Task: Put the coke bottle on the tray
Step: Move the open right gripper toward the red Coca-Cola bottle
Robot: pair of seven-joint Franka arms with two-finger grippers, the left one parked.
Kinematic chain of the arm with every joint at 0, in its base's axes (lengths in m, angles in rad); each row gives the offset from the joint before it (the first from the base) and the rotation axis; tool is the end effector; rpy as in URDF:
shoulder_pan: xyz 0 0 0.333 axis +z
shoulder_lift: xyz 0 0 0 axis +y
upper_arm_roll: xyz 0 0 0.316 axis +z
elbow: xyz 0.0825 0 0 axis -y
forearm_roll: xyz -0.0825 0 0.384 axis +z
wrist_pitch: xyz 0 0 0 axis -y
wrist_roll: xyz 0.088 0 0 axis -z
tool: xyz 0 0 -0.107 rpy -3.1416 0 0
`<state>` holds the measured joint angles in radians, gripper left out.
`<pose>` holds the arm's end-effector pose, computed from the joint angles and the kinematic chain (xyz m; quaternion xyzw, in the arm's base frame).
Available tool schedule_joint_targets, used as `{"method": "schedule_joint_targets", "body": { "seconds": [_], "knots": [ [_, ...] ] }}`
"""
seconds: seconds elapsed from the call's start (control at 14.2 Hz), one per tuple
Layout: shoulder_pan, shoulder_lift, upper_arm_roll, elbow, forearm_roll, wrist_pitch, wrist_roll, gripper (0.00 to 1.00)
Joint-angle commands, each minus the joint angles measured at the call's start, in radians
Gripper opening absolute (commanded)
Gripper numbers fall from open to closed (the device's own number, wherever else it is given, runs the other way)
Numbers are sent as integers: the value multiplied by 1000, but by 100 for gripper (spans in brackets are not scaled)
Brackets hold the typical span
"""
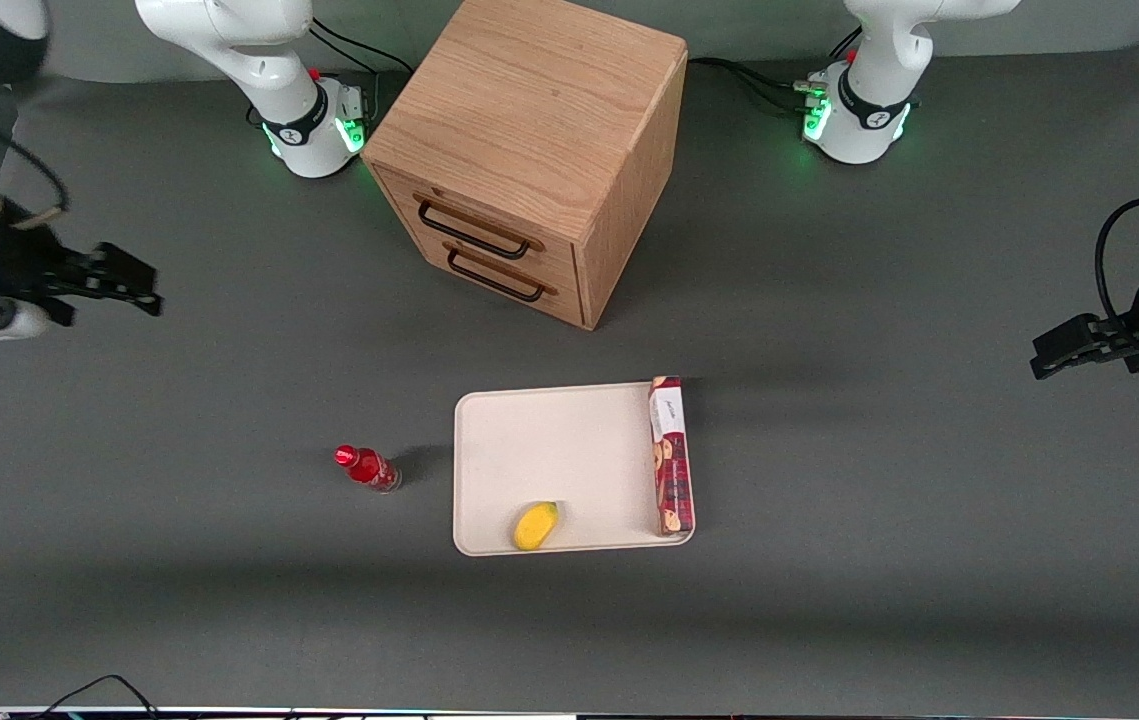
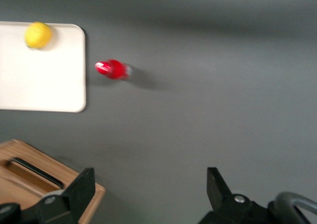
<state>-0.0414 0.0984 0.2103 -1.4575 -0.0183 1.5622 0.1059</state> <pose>0.5770 0.0898 0.6223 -0.9995 -0.0308 -0.0040 0.0017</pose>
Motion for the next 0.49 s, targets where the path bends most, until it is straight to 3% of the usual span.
{"method": "schedule_joint_targets", "body": {
  "seconds": [0.0, 0.21, 0.42],
  "knots": [
    [3, 173, 111, 118, -70, 7, 160, 100],
    [12, 289, 187, 106, -130, 195, 340, 100],
    [21, 377, 193, 30, -227, 365, 425, 100]
  ]
}}
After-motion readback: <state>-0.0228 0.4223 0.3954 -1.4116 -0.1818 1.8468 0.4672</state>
